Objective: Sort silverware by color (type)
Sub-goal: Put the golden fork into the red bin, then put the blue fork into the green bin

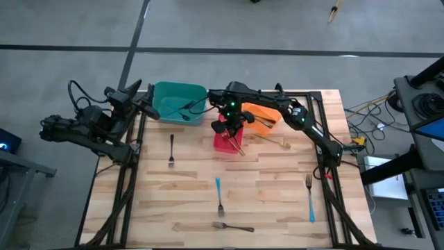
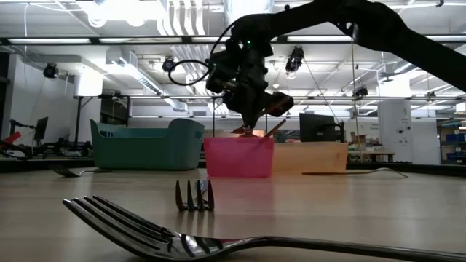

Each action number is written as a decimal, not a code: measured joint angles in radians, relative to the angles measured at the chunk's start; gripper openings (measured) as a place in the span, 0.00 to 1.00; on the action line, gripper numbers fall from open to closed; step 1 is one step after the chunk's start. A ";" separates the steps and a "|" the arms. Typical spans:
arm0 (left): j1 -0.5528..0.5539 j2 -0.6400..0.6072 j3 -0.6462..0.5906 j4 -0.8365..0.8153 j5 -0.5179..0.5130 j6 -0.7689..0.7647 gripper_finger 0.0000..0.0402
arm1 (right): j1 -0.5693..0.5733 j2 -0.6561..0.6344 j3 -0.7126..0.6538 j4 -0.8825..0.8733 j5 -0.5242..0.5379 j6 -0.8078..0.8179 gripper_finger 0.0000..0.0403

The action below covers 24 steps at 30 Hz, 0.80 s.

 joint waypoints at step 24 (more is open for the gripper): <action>-0.002 0.000 0.000 -0.049 0.000 -0.115 0.52 | -0.004 -0.037 0.000 0.034 0.065 -0.025 0.19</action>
